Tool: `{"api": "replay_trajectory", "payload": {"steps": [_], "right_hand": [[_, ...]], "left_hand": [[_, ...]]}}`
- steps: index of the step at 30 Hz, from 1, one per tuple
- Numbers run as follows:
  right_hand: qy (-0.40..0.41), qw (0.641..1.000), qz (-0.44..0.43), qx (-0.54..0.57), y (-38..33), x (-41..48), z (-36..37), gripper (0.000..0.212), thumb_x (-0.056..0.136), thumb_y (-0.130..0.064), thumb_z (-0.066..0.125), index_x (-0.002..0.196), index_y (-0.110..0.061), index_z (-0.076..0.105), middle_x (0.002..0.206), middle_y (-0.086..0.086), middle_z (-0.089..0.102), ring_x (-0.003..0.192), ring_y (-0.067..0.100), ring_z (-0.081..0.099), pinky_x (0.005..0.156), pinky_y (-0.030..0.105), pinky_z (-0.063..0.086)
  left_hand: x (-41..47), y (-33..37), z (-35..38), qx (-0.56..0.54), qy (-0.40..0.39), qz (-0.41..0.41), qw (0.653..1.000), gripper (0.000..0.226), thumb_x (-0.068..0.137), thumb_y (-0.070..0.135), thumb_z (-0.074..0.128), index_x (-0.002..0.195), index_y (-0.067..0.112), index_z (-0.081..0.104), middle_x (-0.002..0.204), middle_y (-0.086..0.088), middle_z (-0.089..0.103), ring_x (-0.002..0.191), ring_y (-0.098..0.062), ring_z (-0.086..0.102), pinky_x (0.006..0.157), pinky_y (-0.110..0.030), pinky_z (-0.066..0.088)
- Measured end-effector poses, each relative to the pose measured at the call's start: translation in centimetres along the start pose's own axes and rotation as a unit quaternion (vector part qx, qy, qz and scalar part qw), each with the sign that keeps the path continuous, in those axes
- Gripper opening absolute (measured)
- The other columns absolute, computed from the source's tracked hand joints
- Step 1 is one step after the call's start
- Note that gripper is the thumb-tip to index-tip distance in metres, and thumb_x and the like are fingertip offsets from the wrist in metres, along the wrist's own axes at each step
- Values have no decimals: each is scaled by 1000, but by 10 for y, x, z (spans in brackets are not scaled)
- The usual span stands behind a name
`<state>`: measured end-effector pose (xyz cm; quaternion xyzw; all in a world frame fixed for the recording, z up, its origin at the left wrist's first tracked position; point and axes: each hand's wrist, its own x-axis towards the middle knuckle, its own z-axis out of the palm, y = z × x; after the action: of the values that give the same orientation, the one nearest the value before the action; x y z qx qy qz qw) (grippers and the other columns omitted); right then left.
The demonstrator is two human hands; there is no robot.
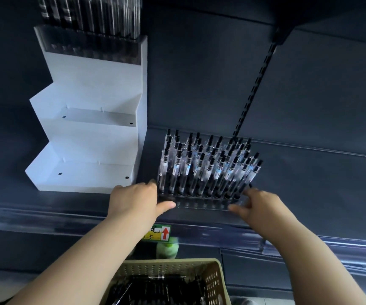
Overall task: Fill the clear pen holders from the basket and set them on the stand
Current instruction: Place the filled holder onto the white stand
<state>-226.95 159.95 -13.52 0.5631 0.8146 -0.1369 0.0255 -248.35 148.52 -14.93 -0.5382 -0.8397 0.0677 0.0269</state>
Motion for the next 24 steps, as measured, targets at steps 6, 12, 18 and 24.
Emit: {"api": "replay_trajectory", "payload": {"steps": [6,12,18,24], "right_hand": [[-13,1000,-18,17,-6,12,3,61,74,-64,61,103,-12,49,92,2,52,77,16,46,61,27,37],[22,997,-40,70,1,7,-1,63,72,-64,62,113,-18,53,97,-1,55,84,16,53,69,29,47],[66,991,-63,93,4,-7,-16,55,71,-63,64,110,-24,55,87,-8,50,76,10,49,63,24,41],[90,987,-101,91,-2,-30,-46,48,66,-68,59,93,-29,50,78,-10,49,68,2,48,52,16,36]], "left_hand": [[6,-2,7,-129,-22,-17,991,62,75,78,37,106,25,48,68,8,53,62,-11,54,49,-24,40],[7,-6,7,-224,9,-4,974,57,73,75,43,106,29,49,70,9,57,64,-8,55,57,-26,48],[0,-5,-6,-247,37,14,968,52,73,74,42,102,32,47,69,15,53,66,-7,54,56,-23,44],[-16,-18,-35,-254,56,30,965,46,64,79,35,67,33,29,67,12,50,62,-1,46,50,-20,36]]}}
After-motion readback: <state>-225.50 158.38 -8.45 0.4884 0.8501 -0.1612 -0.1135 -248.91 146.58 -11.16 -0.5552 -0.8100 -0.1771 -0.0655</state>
